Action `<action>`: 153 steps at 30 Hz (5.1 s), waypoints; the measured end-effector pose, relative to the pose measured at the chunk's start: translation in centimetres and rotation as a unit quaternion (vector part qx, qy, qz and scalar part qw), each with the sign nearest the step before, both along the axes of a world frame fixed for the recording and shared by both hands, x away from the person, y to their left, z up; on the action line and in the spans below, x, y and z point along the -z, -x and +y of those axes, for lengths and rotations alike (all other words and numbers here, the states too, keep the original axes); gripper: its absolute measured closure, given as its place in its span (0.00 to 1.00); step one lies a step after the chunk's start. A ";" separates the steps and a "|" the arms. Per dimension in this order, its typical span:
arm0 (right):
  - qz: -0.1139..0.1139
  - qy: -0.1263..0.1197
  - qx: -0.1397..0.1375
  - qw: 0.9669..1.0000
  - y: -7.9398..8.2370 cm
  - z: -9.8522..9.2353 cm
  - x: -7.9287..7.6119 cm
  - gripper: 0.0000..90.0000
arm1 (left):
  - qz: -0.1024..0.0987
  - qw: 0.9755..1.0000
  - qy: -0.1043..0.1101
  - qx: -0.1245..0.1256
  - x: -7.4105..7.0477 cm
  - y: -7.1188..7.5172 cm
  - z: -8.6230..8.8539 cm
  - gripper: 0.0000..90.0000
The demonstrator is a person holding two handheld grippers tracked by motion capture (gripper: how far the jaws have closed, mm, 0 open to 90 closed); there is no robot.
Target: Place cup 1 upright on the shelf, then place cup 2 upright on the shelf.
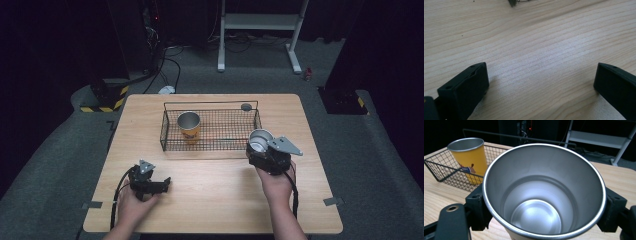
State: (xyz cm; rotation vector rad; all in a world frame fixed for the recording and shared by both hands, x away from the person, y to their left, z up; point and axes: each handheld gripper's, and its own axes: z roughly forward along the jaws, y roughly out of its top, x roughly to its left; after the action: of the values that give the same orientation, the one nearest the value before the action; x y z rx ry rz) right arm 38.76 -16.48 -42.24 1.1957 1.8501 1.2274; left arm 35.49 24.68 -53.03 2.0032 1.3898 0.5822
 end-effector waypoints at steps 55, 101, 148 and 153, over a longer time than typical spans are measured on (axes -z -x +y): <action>0.044 0.034 -0.004 0.998 -11.8 7.8 -0.8 0.20 | 0.000 1.000 0.000 0.000 0.0 0.0 0.0 0.00; 0.170 0.063 0.005 0.983 -14.9 9.4 4.7 0.20 | 0.000 1.000 0.000 0.000 0.0 0.0 0.0 0.00; 0.084 0.031 -0.018 0.996 -11.0 7.8 0.2 0.10 | 0.000 1.000 0.000 0.000 0.0 0.0 0.0 0.00; 0.078 0.023 -0.027 0.996 -10.2 7.8 0.1 0.10 | 0.000 1.000 0.000 0.000 0.0 0.0 0.0 0.00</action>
State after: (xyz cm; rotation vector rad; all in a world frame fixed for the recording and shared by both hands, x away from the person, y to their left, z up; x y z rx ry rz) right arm 48.97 -8.72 -42.36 1.2547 2.0267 1.1415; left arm 35.47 24.67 -53.03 2.0037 1.3906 0.5820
